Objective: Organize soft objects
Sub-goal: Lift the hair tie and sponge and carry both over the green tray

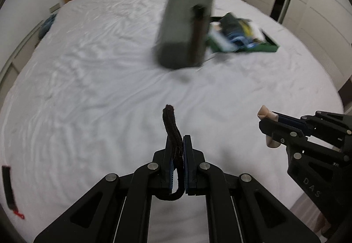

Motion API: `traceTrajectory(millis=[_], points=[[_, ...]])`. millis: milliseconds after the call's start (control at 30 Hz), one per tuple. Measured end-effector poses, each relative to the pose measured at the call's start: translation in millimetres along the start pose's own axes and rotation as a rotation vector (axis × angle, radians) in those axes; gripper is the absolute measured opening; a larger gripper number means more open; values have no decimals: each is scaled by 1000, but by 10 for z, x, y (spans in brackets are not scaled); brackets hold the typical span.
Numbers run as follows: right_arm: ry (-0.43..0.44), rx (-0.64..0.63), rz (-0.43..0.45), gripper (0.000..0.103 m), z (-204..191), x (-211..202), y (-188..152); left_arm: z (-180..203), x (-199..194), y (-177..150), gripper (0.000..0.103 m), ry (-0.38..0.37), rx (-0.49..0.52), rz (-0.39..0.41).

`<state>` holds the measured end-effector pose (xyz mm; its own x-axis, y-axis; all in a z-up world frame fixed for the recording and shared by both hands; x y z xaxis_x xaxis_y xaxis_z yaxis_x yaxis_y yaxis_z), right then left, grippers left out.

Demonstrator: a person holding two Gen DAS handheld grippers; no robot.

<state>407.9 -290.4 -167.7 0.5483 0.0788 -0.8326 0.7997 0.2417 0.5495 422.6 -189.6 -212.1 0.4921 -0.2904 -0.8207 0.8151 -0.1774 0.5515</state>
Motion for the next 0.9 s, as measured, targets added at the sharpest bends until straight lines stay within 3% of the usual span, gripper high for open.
traceTrajectory(millis=[200,467,667,900], points=[[-86,37,62,9,761,-193,289,551,152,569,5,-74,18,32],[-144,44,144,9,1572,-156,701,1178,512,1415,5,-130,15,73],[-178,53,185,9,2153,131,1057,1493,827,2026,5,-157,-11,121],[-173,68,201,9,2627,586,1437,1610,1275,2624,5,-142,-61,162]])
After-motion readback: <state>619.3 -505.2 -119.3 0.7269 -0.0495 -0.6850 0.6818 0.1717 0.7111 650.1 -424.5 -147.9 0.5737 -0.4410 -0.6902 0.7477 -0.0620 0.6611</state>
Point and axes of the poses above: each gripper's, at about its wrist camera, not at the fingertips, and x roughly the way its jaws point, z to its right, y to its top, the point moved 6 cm from there along x, roughly the way its jaws point, and after that the axes turned 7 degrees about -y, right-handed, at the moved point
